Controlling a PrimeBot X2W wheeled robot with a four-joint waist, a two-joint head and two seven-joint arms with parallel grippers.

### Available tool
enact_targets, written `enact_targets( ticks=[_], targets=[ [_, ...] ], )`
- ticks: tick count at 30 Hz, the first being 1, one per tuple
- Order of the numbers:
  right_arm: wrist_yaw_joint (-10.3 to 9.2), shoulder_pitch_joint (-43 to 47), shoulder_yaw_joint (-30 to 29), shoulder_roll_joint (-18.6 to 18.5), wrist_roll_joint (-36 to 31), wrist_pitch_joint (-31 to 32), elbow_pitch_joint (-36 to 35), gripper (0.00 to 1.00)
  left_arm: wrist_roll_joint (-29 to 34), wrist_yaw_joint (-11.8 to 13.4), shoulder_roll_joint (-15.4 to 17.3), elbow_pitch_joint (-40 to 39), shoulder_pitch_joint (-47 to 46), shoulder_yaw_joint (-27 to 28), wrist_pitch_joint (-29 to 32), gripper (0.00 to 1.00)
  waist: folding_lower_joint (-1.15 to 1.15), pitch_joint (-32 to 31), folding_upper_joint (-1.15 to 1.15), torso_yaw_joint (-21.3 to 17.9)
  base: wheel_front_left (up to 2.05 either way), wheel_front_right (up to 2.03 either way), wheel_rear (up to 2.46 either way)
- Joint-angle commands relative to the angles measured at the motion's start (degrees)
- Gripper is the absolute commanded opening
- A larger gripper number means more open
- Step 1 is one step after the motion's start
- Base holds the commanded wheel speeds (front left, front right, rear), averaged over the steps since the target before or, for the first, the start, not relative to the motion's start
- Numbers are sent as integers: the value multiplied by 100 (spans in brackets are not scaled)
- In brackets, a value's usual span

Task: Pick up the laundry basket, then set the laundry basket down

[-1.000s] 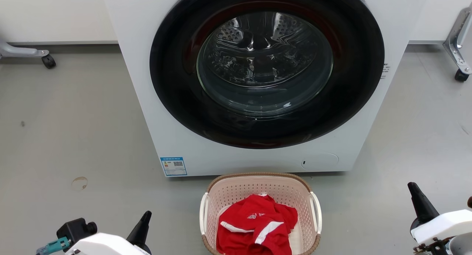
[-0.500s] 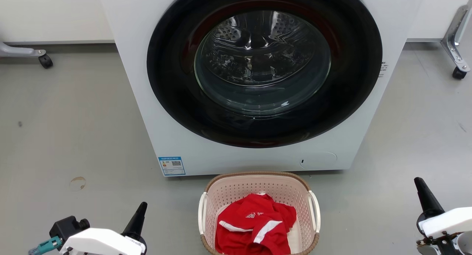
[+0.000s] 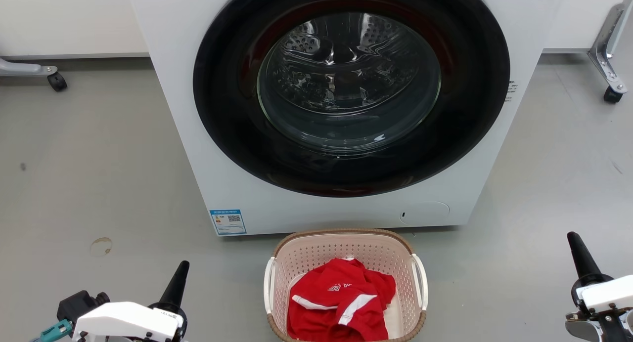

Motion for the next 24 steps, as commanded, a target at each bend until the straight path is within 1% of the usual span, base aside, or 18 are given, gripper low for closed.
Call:
enact_targets(
  ticks=[1,24],
  targets=[
    [-8,-261,-64,-97,133,54,-195,0,-102,-131,36,-94,-241,287,18,0,0,3,0,-5,0,0,0],
    [-12,-282,-686,113,1067,362,-384,0,-542,-657,-593,148,-266,1309,237,0,0,47,0,-76,0,0,0]
  ],
)
